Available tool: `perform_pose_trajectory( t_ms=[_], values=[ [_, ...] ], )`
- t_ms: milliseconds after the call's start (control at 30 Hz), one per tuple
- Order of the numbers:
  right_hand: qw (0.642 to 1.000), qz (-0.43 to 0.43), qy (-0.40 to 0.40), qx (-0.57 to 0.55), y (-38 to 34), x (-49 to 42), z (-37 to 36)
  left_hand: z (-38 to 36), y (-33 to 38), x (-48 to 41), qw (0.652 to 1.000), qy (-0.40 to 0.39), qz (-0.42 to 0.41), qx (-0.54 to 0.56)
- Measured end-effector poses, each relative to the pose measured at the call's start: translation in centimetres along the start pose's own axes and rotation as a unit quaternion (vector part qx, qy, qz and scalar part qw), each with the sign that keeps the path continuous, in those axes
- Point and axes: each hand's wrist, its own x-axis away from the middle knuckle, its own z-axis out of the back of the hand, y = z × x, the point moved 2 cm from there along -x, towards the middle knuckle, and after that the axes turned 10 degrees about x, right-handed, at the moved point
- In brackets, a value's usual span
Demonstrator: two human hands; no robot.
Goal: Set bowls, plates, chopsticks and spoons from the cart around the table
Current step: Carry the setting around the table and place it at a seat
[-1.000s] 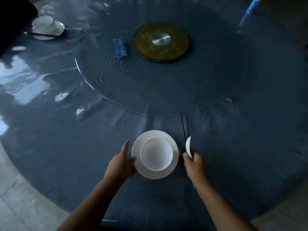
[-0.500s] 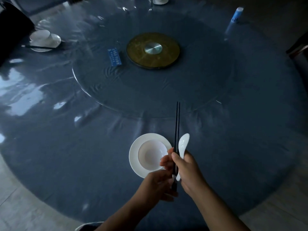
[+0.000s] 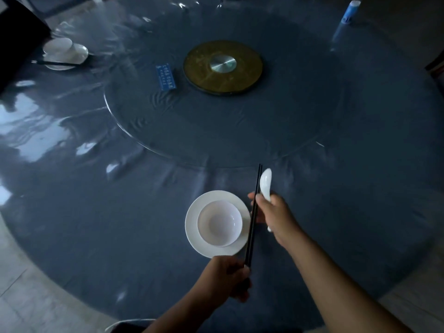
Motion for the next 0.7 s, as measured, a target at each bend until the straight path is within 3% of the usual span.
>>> perform_pose_trajectory(
  t_ms=[433,600,700],
  values=[
    [0.971,0.022,-0.027,0.238,2.0,-9.8,-2.5,1.3,-3.4,-3.7,0.986,0.154,0.043,-0.046],
    [0.959,0.036,-0.007,0.281,1.9,-9.7,-3.0,1.7,-3.5,-4.0,0.982,0.138,0.034,-0.123],
    [0.965,0.02,-0.002,0.262,2.0,-9.4,-3.1,1.8,-4.0,-3.9,0.985,0.137,0.045,-0.099]
  ],
)
